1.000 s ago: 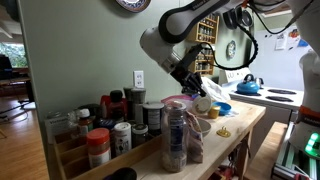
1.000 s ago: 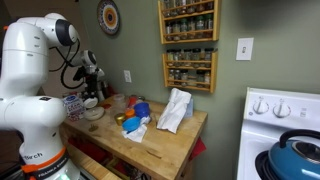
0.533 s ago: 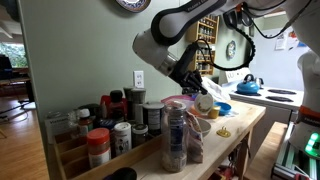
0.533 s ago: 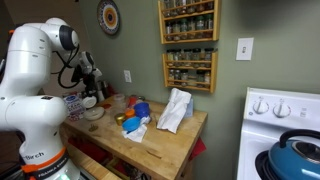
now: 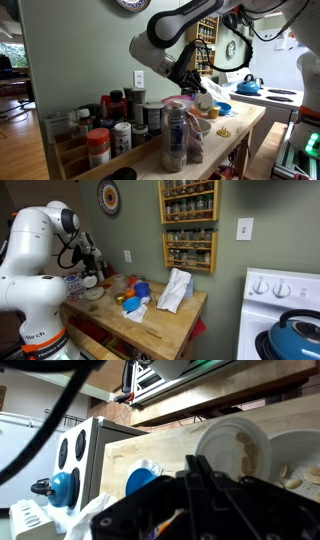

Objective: Pour the contents of the clear lunch box onto the white plate and then pour the contents of the white plate in the ceramic bowl on the left

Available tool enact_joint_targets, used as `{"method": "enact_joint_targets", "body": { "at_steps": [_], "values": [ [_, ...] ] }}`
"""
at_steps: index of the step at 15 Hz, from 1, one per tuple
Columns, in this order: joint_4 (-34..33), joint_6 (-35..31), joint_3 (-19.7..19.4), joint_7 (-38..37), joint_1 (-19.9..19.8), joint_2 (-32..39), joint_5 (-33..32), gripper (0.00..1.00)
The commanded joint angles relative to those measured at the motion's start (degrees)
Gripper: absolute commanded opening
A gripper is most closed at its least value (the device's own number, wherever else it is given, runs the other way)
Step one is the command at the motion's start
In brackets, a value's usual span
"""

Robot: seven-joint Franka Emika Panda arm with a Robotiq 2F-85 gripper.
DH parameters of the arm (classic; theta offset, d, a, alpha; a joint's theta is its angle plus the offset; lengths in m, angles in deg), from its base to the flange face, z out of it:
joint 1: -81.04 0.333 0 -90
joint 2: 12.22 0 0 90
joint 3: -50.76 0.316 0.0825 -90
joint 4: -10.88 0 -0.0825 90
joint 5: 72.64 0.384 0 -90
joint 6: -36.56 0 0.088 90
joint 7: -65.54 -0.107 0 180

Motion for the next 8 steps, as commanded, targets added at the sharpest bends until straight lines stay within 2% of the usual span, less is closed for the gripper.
{"method": "enact_joint_targets", "body": {
  "at_steps": [1,4,8],
  "values": [
    [-2.79,3.83,-1.07,-0.87,1.85,2.09,-0.82,0.01],
    [-5.72,9.73,-1.33,-0.77,3.40,4.59,-1.57,0.01],
    [-9.82,13.83,-1.78,0.43,5.75,8.12,-3.20,0.01]
  ]
}}
